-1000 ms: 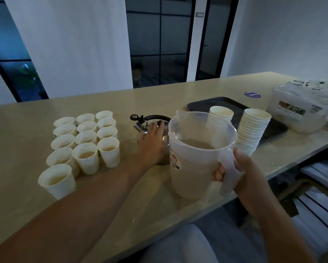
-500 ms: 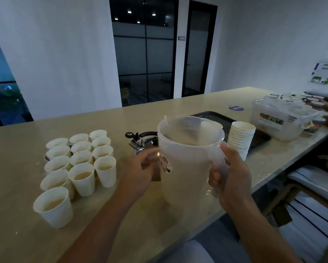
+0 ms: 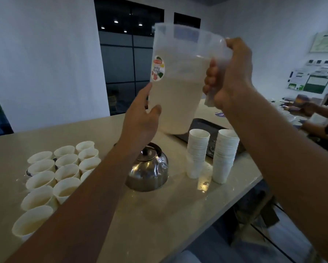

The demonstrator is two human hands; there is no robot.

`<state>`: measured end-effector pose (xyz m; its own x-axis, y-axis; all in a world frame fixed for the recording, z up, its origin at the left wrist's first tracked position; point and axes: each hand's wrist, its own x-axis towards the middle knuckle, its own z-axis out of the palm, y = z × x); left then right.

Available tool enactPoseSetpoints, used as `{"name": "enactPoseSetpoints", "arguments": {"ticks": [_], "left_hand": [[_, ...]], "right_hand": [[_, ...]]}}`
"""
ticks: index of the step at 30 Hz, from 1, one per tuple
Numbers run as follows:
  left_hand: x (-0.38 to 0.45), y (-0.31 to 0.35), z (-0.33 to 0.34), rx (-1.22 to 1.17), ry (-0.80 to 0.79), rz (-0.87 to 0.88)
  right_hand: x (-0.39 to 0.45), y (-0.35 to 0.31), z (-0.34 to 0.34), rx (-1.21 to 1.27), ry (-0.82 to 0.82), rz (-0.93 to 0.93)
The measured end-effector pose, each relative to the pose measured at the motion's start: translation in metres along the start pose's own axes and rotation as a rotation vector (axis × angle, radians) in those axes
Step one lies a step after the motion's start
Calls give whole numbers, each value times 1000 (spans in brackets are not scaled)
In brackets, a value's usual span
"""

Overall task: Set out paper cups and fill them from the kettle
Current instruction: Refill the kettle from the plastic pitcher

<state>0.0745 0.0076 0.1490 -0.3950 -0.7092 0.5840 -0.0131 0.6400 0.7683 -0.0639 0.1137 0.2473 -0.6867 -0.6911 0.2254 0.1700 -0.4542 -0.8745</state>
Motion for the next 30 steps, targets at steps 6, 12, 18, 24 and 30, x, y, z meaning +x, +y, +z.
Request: {"name": "enactPoseSetpoints", "arguments": {"ticks": [6,12,18,24,30], "left_hand": [[40,14,52,79,-150,5],[53,-12,97,160,-220,-30],[49,-74,99,237,-174,-129],[16,-153,89,417,-179,-340],[12,-158,90,521,-87,-157]], "right_hand": [[52,-30,-14,-42,101,-116],[110,-26,-72,-98,259,-122],[154,9,-152,-217,382,-142],[199,68,-222,-193,542,-60],[227,119,-259,-165,636,-41]]}}
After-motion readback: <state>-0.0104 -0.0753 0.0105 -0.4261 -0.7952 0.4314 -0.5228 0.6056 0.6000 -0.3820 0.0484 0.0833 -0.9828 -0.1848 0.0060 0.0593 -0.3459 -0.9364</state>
